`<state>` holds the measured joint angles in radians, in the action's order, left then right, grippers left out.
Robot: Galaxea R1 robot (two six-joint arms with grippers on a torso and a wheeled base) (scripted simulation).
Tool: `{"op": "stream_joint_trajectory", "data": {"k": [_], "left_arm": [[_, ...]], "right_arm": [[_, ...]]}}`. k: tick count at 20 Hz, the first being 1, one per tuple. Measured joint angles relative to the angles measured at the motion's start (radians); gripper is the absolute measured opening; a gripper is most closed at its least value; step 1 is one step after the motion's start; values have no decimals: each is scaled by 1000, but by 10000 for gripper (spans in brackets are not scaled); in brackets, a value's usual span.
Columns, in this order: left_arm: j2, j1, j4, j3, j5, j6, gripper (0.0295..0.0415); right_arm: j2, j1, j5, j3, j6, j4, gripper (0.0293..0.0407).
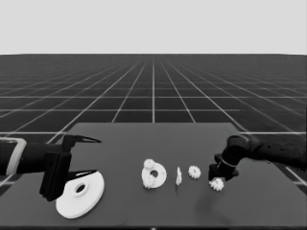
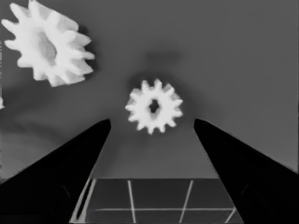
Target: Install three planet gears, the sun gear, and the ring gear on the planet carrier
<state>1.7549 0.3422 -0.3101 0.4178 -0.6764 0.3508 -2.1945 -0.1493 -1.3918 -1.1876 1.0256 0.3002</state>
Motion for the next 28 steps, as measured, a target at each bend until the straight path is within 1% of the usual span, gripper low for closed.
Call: {"op": "stream_joint_trajectory", "data": {"k": [1, 2, 7, 9, 10, 17, 18, 19, 20, 21, 23, 27, 28], "left_arm": [[0, 0, 0, 0, 0, 0, 385], [0, 0, 0, 0, 0, 0, 385], [0, 0, 0, 0, 0, 0, 385], [0, 0, 0, 0, 0, 0, 385], [0, 0, 0, 0, 0, 0, 385], [0, 0, 0, 0, 0, 0, 385], [0, 0, 0, 0, 0, 0, 385], [0, 0, 0, 0, 0, 0, 385], [0, 0, 0, 0, 0, 0, 385], [0, 0, 0, 0, 0, 0, 385], [0, 0, 0, 0, 0, 0, 385], [0, 0, 0, 0, 0, 0, 385], [0, 0, 0, 0, 0, 0, 385]], "right_arm": [[-18, -38, 24, -36, -10, 27, 385], [-30, -59, 38, -60, -16, 41, 385], [-46, -84, 58, -94, -26, 58, 385], [-47, -85, 59, -96, -26, 59, 314], [-47, -84, 59, -96, -26, 59, 312], [-47, -85, 59, -96, -26, 59, 312], [24, 43, -57, 56, 18, -65, 312], [50, 182, -118, 105, 31, -168, 312], [51, 267, -152, 107, 31, -235, 312], [47, 315, -171, 98, 28, -274, 312], [41, 358, -190, 84, 23, -310, 312], [37, 376, -198, 76, 20, -326, 312], [-135, 376, -191, 63, 284, -330, 312]]}}
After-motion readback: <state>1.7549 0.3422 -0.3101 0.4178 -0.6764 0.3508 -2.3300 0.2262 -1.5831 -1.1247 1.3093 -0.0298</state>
